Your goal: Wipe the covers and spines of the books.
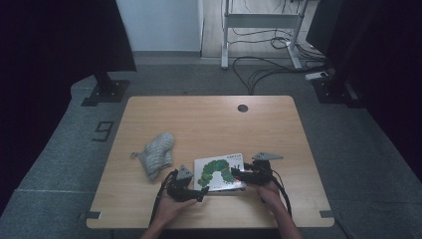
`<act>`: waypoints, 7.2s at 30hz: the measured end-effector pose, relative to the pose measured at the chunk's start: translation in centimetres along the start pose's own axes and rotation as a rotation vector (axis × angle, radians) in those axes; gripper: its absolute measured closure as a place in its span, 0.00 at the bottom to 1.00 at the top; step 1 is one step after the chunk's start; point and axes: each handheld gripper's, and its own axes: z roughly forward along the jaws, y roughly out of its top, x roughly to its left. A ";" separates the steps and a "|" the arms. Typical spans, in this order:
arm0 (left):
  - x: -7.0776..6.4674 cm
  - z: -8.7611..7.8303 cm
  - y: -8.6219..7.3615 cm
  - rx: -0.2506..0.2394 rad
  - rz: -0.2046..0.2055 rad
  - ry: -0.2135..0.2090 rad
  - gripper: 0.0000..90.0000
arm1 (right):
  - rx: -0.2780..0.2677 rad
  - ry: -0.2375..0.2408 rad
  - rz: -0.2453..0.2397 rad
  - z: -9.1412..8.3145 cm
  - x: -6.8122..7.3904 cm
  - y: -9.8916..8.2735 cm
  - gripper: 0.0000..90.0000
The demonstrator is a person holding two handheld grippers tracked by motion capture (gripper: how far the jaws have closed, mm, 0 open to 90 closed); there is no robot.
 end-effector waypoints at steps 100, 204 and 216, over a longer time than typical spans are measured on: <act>1.4 1.4 1.0 0.051 -0.028 -0.132 0.18 | -0.071 0.058 -0.177 -3.5 2.7 -0.2 0.77; 1.6 -1.9 3.0 -0.123 0.082 -0.030 0.25 | 0.023 0.023 -0.477 -2.2 6.6 -2.1 0.95; 1.8 -1.8 3.0 -0.133 0.083 -0.055 0.22 | 0.016 0.038 -0.468 -2.1 6.6 -2.2 0.93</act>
